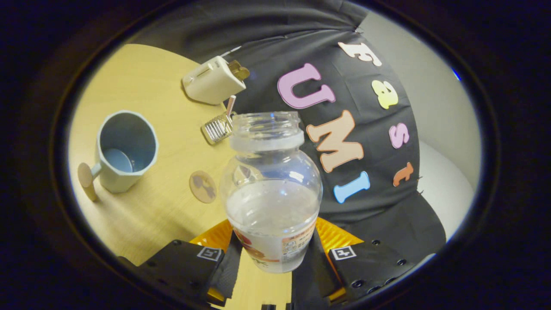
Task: Take the bottle from table, then pour the juice into the cup, finally place the bottle on the coaster
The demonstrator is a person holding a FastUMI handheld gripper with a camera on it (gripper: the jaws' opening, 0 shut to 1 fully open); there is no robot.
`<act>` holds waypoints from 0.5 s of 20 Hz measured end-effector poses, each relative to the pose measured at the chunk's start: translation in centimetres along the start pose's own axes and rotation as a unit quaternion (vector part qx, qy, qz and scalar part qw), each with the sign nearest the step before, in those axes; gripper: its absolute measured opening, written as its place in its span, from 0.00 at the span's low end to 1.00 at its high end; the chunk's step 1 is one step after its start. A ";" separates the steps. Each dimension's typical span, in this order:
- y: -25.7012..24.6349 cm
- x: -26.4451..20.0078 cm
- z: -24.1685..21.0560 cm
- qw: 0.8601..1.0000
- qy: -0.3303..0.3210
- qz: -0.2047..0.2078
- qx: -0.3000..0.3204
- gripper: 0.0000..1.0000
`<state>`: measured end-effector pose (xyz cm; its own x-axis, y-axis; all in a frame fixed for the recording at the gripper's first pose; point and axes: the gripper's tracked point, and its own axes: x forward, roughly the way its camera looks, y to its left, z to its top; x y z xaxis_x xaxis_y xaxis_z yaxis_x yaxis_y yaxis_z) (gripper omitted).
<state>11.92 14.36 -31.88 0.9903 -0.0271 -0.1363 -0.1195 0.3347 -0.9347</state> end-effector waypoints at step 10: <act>0.9 -0.1 0.9 0.992 -0.024 -0.012 -0.119 0.76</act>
<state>11.83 15.51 -32.37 0.9946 0.0138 -0.1033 -0.1041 0.1016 -0.9894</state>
